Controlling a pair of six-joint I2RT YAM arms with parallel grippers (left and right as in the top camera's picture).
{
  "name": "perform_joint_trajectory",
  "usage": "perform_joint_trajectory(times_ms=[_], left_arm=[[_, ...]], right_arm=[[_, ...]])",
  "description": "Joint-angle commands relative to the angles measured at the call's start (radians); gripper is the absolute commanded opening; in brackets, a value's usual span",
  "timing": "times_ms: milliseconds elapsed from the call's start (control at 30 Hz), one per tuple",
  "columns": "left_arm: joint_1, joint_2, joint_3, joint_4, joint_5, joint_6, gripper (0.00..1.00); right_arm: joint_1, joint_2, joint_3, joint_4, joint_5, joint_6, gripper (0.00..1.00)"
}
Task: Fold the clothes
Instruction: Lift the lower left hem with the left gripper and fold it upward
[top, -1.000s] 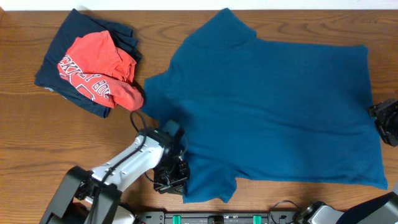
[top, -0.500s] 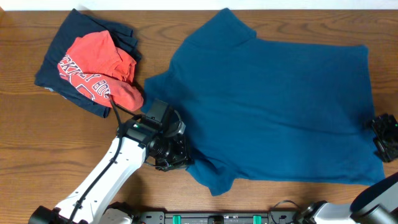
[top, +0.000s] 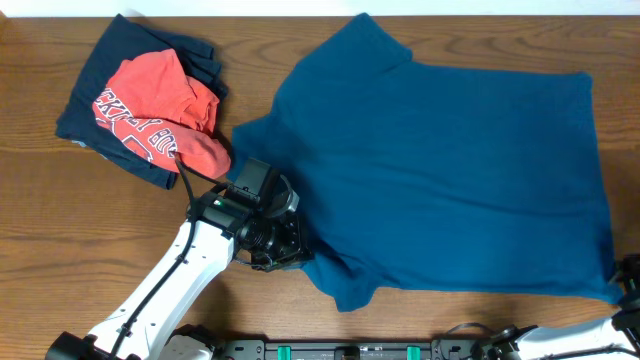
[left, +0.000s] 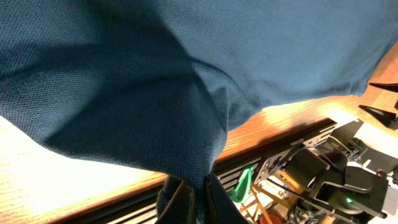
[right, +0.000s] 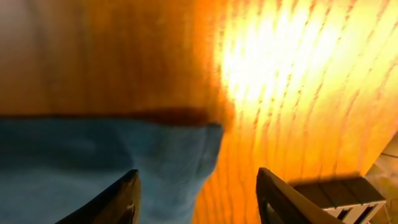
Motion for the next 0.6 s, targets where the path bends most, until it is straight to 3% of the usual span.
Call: perform_joint_trajectory(times_ms=[0, 100, 200, 367, 567], left_arm=[[0.004, -0.009, 0.012, 0.005, 0.010, -0.005, 0.07], [0.004, -0.009, 0.012, 0.006, 0.010, -0.005, 0.07], [0.004, -0.009, 0.012, 0.006, 0.010, -0.004, 0.07], [0.004, -0.009, 0.012, 0.005, 0.011, -0.005, 0.07], [0.007, -0.010, 0.014, -0.005, 0.055, -0.019, 0.06]], right_arm=[[-0.003, 0.006, -0.030, 0.018, 0.057, 0.014, 0.57], [-0.003, 0.006, -0.060, 0.082, 0.047, 0.013, 0.54], [-0.003, 0.006, -0.090, 0.121, 0.045, 0.014, 0.42], [-0.003, 0.000, -0.073, 0.109, 0.010, 0.011, 0.04], [0.019, -0.053, 0.024, 0.010, -0.083, -0.018, 0.01]])
